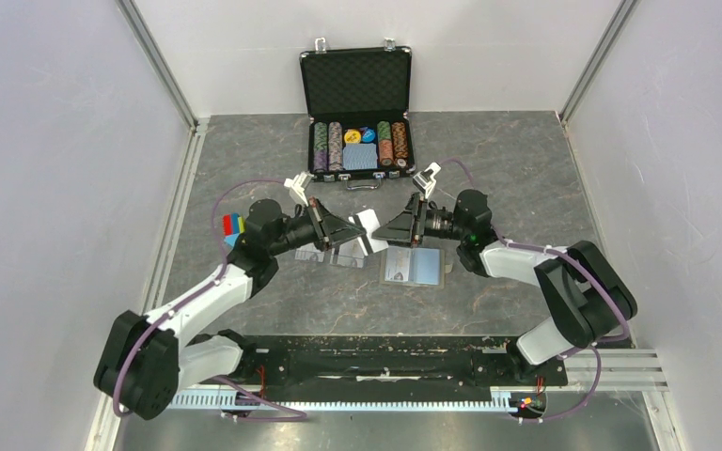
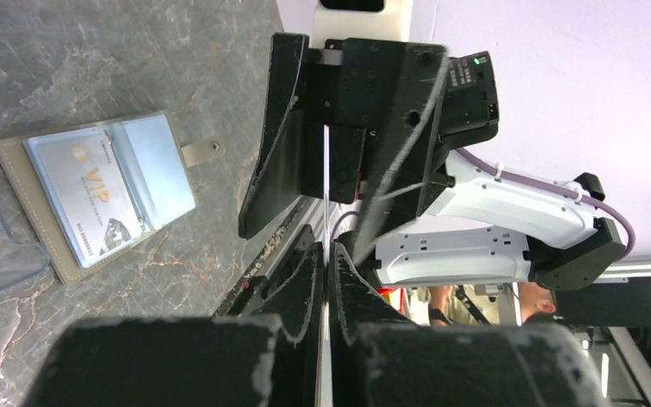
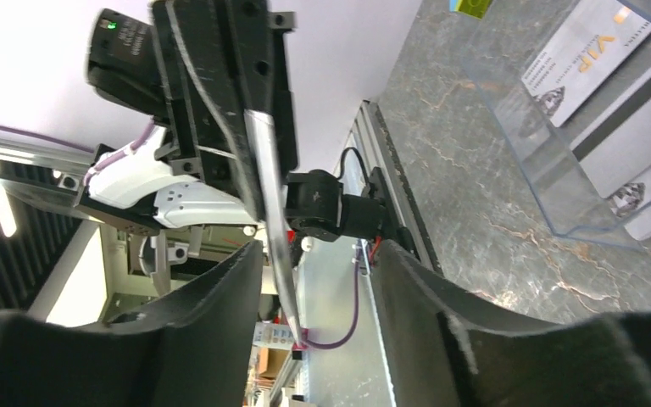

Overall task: Put the credit cards into the card holder
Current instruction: Pick up the credit card from the storage box.

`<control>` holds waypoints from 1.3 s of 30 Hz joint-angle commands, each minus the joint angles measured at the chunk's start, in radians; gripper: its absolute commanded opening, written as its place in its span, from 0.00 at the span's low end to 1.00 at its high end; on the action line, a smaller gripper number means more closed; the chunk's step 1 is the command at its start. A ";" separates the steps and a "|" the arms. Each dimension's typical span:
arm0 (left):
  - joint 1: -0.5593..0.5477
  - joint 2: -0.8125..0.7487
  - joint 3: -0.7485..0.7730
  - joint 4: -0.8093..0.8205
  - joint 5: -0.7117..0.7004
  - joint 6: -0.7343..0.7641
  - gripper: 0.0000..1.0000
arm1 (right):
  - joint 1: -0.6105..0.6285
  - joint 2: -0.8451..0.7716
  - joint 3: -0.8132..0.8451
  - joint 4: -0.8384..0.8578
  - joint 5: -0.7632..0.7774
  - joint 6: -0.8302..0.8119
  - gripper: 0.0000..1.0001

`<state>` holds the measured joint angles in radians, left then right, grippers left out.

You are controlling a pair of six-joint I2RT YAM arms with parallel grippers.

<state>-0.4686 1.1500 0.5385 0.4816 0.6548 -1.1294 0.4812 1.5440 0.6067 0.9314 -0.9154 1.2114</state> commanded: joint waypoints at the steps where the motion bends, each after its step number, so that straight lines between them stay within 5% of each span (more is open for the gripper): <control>1: -0.001 -0.072 0.045 -0.125 -0.065 0.099 0.02 | -0.003 -0.042 0.010 -0.129 0.004 -0.115 0.51; 7: -0.001 -0.079 0.040 -0.146 -0.076 0.107 0.02 | 0.007 -0.014 0.023 -0.087 -0.023 -0.078 0.00; 9: 0.001 -0.085 0.047 -0.171 -0.086 0.119 0.10 | 0.007 -0.017 0.030 -0.098 -0.026 -0.084 0.00; 14: 0.021 -0.088 0.043 -0.144 -0.093 0.086 0.55 | 0.006 -0.016 0.022 -0.069 -0.035 -0.079 0.00; 16: 0.045 -0.089 0.017 -0.084 -0.086 0.040 0.58 | 0.007 -0.010 0.002 0.018 -0.044 -0.029 0.00; 20: 0.111 -0.080 -0.051 0.070 -0.050 -0.049 0.57 | 0.003 -0.001 -0.032 0.176 -0.051 0.079 0.00; 30: 0.143 -0.032 -0.061 0.137 0.013 -0.068 0.37 | 0.002 -0.007 -0.026 0.170 -0.053 0.081 0.00; 37: 0.146 -0.058 -0.061 0.081 -0.025 -0.038 0.35 | 0.001 -0.005 -0.012 0.166 -0.054 0.085 0.00; 39: 0.148 -0.076 -0.068 0.075 -0.047 -0.039 0.42 | 0.000 -0.008 -0.012 0.165 -0.054 0.086 0.00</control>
<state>-0.3264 1.1149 0.4637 0.5549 0.6346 -1.1744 0.4862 1.5372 0.5751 1.0382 -0.9611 1.2919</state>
